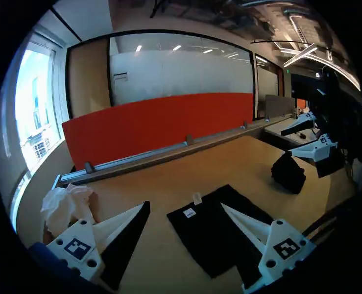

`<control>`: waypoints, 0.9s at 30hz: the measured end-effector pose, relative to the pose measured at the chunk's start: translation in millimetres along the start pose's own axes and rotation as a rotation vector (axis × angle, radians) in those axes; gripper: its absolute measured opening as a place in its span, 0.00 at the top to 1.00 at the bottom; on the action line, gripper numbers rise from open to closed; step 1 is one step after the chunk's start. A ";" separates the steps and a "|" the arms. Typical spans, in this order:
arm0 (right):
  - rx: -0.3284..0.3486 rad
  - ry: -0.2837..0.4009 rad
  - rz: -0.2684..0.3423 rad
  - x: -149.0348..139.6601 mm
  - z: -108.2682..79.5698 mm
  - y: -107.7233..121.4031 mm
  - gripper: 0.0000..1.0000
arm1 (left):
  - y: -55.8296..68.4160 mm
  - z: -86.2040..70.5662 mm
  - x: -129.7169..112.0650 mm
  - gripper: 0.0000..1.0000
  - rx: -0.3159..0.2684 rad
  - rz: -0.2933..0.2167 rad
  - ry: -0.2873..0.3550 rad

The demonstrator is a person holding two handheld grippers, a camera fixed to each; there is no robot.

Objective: Fold towel

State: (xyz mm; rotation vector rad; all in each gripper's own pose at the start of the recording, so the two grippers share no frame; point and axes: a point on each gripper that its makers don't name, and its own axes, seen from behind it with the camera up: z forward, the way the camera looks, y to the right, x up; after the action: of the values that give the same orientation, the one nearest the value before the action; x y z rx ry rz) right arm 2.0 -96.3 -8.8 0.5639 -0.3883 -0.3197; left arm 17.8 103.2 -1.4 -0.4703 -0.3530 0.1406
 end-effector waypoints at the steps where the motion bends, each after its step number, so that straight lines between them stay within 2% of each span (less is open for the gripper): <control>1: 0.008 -0.013 0.001 -4.3 1.3 -1.6 0.00 | 1.6 1.1 -4.8 0.04 -0.009 -0.005 -0.013; 11: 0.086 -0.120 0.013 -43.8 11.4 -16.1 0.00 | 16.5 8.8 -45.9 0.04 -0.087 -0.055 -0.123; 16: 0.125 -0.169 0.028 -65.4 16.9 -26.5 0.00 | 24.7 14.2 -66.1 0.04 -0.122 -0.041 -0.169; 27: 0.168 -0.221 0.057 -113.8 30.3 -46.6 0.00 | 37.0 24.7 -116.7 0.04 -0.150 -0.013 -0.251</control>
State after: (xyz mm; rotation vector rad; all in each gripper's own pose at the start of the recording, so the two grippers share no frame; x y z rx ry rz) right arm -120.0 -102.4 -42.2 0.6831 -0.6479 -0.2969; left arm -101.5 121.3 -33.1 -0.6003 -0.6151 0.1619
